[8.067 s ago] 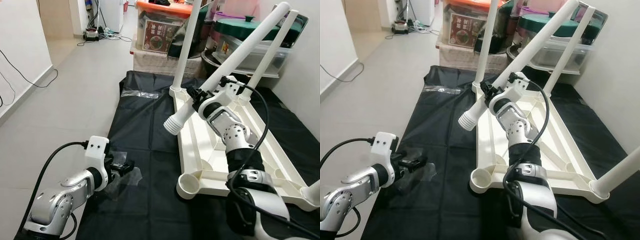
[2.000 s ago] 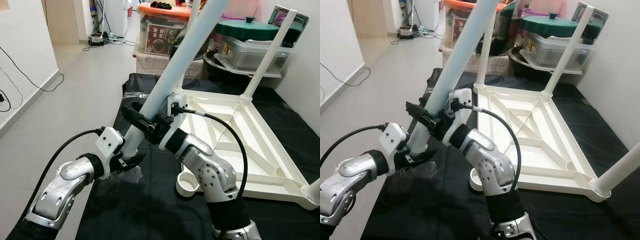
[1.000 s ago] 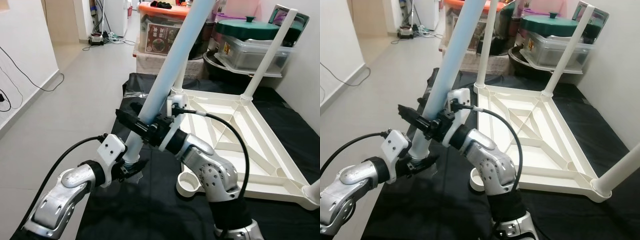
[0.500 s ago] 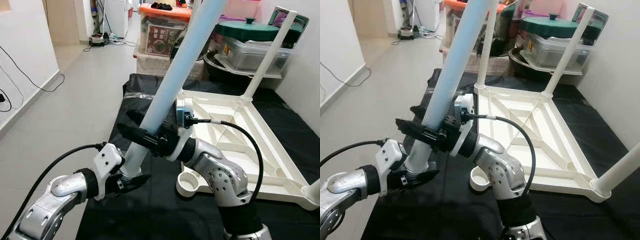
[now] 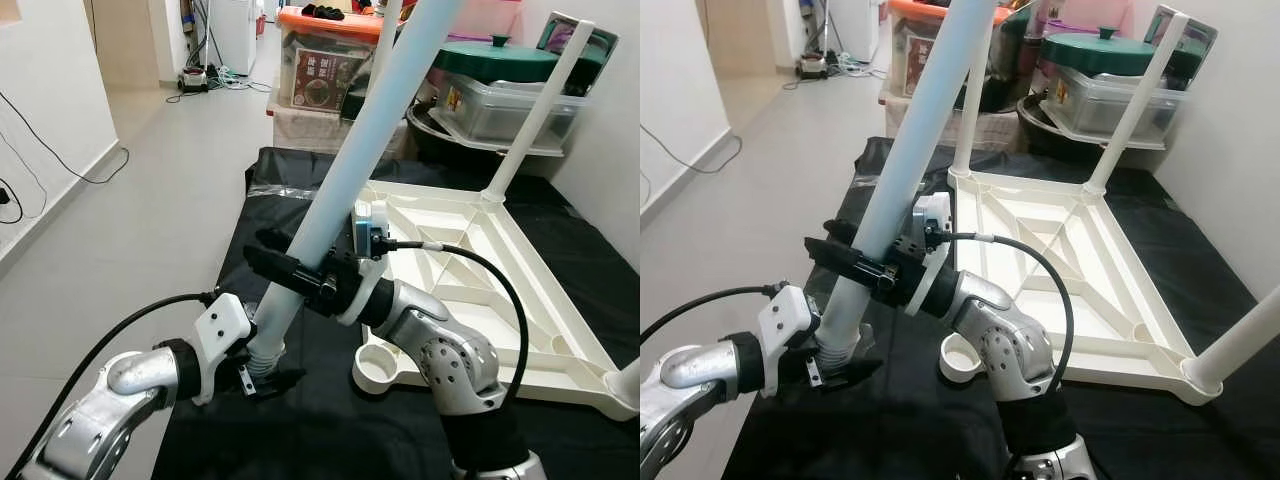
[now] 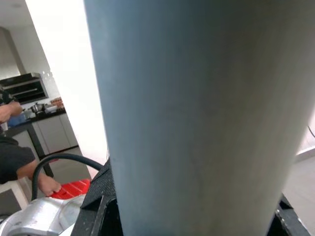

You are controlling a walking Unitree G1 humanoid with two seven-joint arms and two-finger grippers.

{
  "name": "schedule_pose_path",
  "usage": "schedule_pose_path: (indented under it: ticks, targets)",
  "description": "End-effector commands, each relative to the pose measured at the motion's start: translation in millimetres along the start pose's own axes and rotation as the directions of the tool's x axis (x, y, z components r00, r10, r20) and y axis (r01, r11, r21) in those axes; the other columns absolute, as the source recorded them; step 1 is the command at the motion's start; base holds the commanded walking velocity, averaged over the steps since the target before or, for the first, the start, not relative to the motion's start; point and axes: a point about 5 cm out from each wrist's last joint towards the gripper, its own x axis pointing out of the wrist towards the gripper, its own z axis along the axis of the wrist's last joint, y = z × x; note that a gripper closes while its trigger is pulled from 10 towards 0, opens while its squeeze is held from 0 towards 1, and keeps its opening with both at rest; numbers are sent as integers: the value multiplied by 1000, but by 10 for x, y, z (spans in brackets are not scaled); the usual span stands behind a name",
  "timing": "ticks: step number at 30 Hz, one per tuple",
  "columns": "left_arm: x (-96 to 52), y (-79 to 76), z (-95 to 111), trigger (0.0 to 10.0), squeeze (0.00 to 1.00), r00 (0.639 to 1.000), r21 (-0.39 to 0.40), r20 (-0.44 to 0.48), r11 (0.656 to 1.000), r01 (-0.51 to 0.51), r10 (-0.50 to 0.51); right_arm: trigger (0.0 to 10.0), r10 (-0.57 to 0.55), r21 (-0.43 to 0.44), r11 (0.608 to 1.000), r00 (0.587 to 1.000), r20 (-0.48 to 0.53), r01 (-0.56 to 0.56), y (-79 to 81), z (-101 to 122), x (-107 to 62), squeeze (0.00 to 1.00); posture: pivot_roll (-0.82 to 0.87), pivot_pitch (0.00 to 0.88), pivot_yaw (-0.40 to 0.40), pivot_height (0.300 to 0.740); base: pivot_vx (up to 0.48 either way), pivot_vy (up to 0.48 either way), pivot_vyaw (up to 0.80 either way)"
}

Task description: Building children table

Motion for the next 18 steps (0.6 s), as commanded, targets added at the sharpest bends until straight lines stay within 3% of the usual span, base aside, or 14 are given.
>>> schedule_pose_path:
  ticks: [1,7,10,12,13,14,18]
  targets:
    - [15,54,52,10000,1000,998,14,37,999,-44,43,0,14,-5,1000,1000,1,-14,13,-12,11,0,103,0,-112,740,0,0,0]
    - [-45,121,144,10000,1000,991,-24,92,995,-95,97,0,-18,-34,999,1000,-3,18,-55,40,-65,0,105,0,-114,740,0,0,0]
    - [-190,119,226,10000,1000,984,-84,137,991,-107,117,0,-96,-92,991,995,-24,93,-207,149,-266,0,103,0,-118,740,0,0,0]
    - [-190,119,226,10000,1000,984,-84,137,991,-107,117,0,-96,-92,991,995,-24,93,-207,149,-266,0,103,0,-118,740,0,0,0]
    - [-240,74,227,10000,859,986,-91,134,992,-86,98,0,-130,-122,985,991,-42,124,-270,187,-366,0,104,0,-122,740,0,0,0]
    - [-277,29,223,10000,0,987,-97,132,992,-75,87,0,-168,-158,975,983,-66,156,-336,230,-484,0,104,0,-126,740,0,0,0]
    - [-313,-23,187,10000,0,988,-101,119,991,-85,97,0,-224,-219,956,968,-111,196,-423,304,-667,0,100,0,-128,740,0,0,0]
